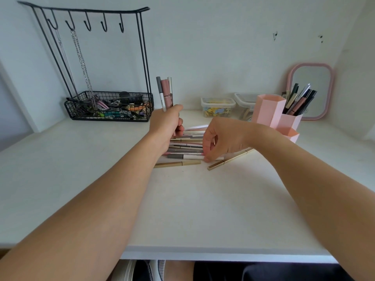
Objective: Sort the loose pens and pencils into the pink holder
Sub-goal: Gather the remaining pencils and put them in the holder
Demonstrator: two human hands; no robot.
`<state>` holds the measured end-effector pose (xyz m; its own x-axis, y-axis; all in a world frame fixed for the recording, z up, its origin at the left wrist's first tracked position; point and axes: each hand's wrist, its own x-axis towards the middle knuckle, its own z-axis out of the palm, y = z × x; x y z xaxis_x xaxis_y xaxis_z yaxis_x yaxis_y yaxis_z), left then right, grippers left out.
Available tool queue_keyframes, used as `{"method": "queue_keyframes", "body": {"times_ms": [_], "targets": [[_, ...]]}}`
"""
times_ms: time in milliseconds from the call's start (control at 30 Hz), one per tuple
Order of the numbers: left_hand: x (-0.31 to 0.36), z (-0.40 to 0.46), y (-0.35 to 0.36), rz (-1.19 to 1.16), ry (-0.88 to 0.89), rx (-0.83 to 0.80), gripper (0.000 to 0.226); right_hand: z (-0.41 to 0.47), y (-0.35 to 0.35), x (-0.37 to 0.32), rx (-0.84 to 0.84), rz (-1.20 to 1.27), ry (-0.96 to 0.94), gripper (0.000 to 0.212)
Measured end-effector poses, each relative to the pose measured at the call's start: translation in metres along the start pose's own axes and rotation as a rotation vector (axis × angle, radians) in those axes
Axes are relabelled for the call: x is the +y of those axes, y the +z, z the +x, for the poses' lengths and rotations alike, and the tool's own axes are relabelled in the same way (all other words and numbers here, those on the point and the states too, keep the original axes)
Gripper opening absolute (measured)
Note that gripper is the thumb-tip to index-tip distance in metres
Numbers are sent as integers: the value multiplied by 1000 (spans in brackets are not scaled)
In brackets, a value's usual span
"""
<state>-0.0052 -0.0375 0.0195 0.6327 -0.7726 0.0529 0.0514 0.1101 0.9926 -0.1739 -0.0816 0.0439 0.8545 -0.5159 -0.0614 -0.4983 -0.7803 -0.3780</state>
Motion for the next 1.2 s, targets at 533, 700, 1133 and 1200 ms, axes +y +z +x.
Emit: {"method": "queue_keyframes", "body": {"times_ms": [533,700,1133,1200], "targets": [[-4,-18,16,-62,72,-277,49,7,-2,4,394,848,-35,19],[-6,-14,15,37,115,-157,29,13,15,-5,477,981,-34,18],[18,-17,-14,-9,37,-82,21,-2,15,-29,46,14,-41,22],[23,-18,-20,32,40,-55,23,-5,15,-29,17,19,-21,22]]}}
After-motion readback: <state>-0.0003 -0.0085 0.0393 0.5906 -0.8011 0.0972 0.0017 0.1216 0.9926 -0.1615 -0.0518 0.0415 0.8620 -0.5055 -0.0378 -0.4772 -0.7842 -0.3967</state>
